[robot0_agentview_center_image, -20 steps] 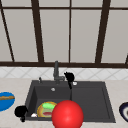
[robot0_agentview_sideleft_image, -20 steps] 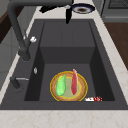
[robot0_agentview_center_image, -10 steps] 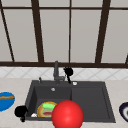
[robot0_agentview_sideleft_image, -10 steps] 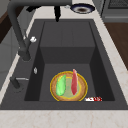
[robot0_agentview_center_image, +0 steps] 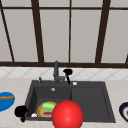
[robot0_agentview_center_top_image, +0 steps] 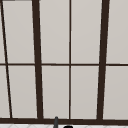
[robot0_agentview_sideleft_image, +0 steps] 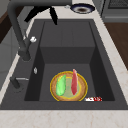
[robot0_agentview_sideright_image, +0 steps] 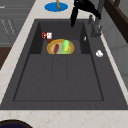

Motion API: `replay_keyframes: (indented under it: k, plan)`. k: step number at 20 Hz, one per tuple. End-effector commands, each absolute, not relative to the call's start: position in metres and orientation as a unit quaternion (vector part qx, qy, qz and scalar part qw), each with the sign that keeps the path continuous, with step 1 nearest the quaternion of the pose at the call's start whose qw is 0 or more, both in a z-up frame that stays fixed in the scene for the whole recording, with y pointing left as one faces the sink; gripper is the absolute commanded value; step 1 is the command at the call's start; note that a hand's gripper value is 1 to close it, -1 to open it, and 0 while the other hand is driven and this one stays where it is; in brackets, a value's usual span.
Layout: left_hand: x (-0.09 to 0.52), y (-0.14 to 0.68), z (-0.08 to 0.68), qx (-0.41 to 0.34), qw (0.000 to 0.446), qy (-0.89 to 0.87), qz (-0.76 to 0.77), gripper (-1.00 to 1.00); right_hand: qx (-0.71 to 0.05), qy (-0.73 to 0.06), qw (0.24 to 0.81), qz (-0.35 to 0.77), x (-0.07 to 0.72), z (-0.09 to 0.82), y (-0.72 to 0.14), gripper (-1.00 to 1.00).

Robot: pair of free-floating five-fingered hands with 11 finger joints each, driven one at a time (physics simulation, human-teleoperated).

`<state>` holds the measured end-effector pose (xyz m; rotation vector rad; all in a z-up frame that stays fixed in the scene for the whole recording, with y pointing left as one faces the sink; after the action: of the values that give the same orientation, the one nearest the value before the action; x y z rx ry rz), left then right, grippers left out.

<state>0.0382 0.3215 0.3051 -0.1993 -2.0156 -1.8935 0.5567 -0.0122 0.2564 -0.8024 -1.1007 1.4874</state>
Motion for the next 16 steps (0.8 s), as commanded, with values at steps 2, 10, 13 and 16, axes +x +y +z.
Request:
replay_keyframes:
  k: [2, 10, 13, 16]
  plan:
    - [0.038, 0.321, 0.305, -0.071, 0.183, -0.715, -0.671, 0.0, -0.299, -0.416, 0.56, 0.651, 0.581, 0.243, -0.011, -1.0]
    - [0.038, 0.321, 0.305, -0.071, 0.183, -0.715, -0.671, 0.0, -0.244, -0.358, 0.589, 0.682, 0.619, 0.219, -0.005, -1.0]
    - [0.038, 0.321, 0.305, -0.071, 0.183, -0.715, -0.671, 0.0, -0.241, -0.341, 0.595, 0.687, 0.633, 0.211, -0.002, -1.0]
    - [0.038, 0.321, 0.305, -0.071, 0.183, -0.715, -0.671, 0.0, -0.233, -0.337, 0.598, 0.689, 0.649, 0.206, 0.004, -1.0]
